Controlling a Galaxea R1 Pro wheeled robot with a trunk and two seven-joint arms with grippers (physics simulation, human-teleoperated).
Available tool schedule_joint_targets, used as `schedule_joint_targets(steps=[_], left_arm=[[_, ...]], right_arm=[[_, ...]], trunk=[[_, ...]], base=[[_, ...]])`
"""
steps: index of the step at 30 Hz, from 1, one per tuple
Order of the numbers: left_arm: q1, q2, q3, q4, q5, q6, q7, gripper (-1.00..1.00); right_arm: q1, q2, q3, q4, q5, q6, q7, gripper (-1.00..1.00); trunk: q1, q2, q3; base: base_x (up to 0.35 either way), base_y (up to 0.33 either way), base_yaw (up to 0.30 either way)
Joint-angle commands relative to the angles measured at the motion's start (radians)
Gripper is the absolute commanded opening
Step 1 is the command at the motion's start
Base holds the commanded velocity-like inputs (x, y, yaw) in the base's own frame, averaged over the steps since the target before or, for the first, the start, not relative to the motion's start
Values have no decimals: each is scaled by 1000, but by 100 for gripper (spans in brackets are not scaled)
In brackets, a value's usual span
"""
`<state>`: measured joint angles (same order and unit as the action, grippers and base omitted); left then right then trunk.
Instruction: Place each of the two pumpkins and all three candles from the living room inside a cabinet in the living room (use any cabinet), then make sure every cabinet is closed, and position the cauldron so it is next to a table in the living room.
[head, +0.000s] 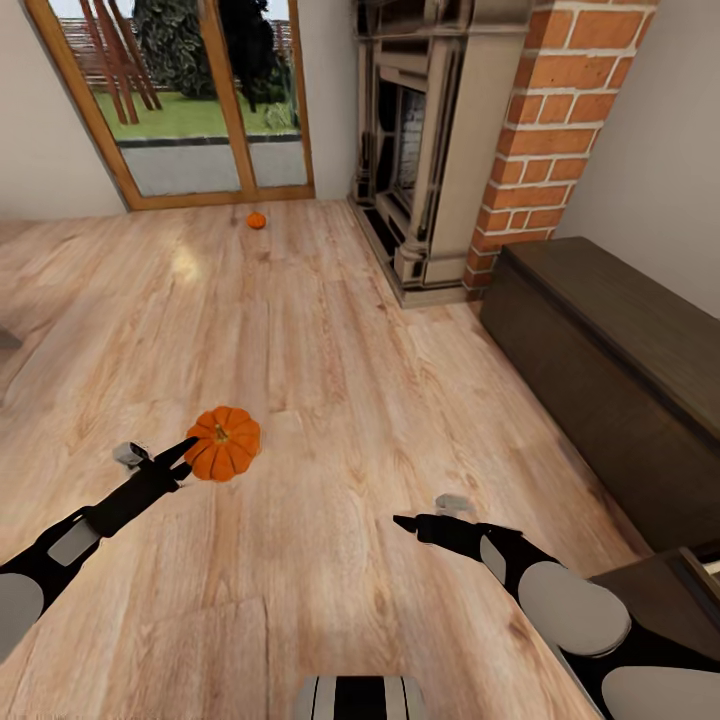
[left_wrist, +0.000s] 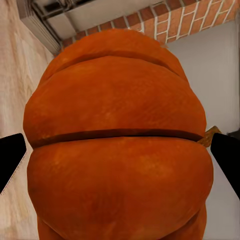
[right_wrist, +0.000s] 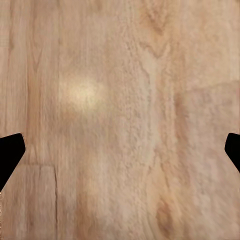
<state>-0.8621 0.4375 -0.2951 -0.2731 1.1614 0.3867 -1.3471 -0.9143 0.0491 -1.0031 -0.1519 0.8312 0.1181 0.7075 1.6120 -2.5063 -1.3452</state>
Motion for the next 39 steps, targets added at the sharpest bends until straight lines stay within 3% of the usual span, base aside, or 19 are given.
schedule_joint_targets(steps=[1, 11, 27, 39], left_arm=[[0, 0, 2, 0, 0, 0, 0, -100], [-1, -2, 2, -10, -3, 0, 2, -100], [0, -2, 0, -26, -5, -2, 2, -100], [-1, -3, 0, -26, -6, -2, 2, -100]], right_arm=[[0, 0, 1, 0, 0, 0, 0, 100], [0, 0, 1, 0, 0, 0, 1, 100], [0, 0, 0, 0, -1, -2, 4, 100], [0, 0, 0, 0, -1, -2, 3, 100]], trunk=[[0, 0, 4], [-5, 3, 43], [-12, 7, 104], [-58, 91, 142]], base=[[0, 0, 285], [0, 0, 259], [0, 0, 17], [0, 0, 0]])
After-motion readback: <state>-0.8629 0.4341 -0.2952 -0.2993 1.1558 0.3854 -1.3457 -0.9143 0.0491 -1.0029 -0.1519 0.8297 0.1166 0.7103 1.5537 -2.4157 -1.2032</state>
